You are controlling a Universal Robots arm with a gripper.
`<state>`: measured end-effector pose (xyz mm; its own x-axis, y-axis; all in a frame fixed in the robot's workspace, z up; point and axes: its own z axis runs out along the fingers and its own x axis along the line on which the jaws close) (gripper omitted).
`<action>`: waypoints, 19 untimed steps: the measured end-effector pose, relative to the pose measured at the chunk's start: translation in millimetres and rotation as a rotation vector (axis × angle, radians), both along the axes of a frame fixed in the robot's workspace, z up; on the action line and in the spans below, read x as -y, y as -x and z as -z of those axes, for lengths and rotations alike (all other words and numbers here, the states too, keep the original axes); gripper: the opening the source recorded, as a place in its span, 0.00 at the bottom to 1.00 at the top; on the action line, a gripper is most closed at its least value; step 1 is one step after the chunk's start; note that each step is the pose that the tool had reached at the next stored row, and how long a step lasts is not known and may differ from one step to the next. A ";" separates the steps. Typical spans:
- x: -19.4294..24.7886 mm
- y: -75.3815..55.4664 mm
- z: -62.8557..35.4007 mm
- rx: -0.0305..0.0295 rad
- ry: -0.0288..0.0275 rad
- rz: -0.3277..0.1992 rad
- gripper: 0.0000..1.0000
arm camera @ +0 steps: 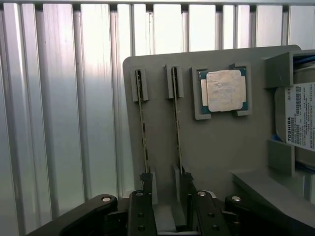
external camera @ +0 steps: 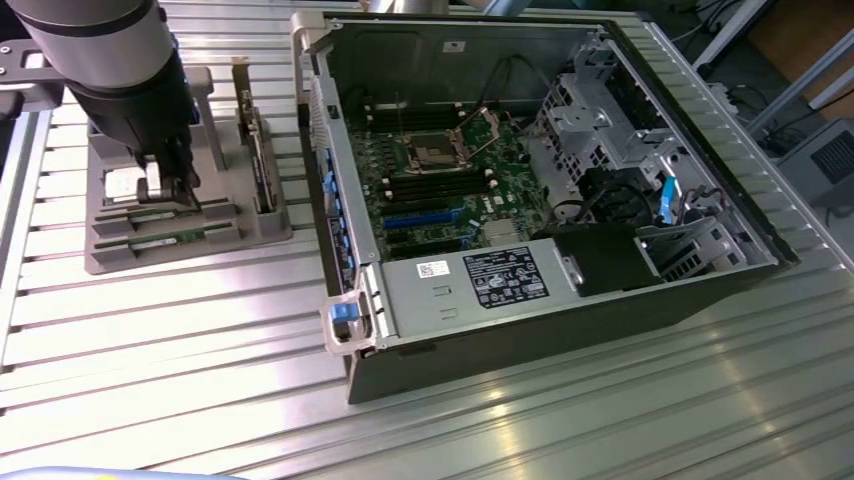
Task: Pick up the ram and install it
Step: 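Pick up the ram and move it above insertion slot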
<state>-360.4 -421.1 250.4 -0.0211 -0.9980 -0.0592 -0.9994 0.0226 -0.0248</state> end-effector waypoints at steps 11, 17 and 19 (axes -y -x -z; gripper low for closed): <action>1.8 0.0 12.3 -0.0001 0.0001 0.000 0.36; 6.9 3.0 15.2 -0.0002 0.0001 0.000 0.36; 9.1 3.7 15.8 -0.0001 0.0000 0.000 0.36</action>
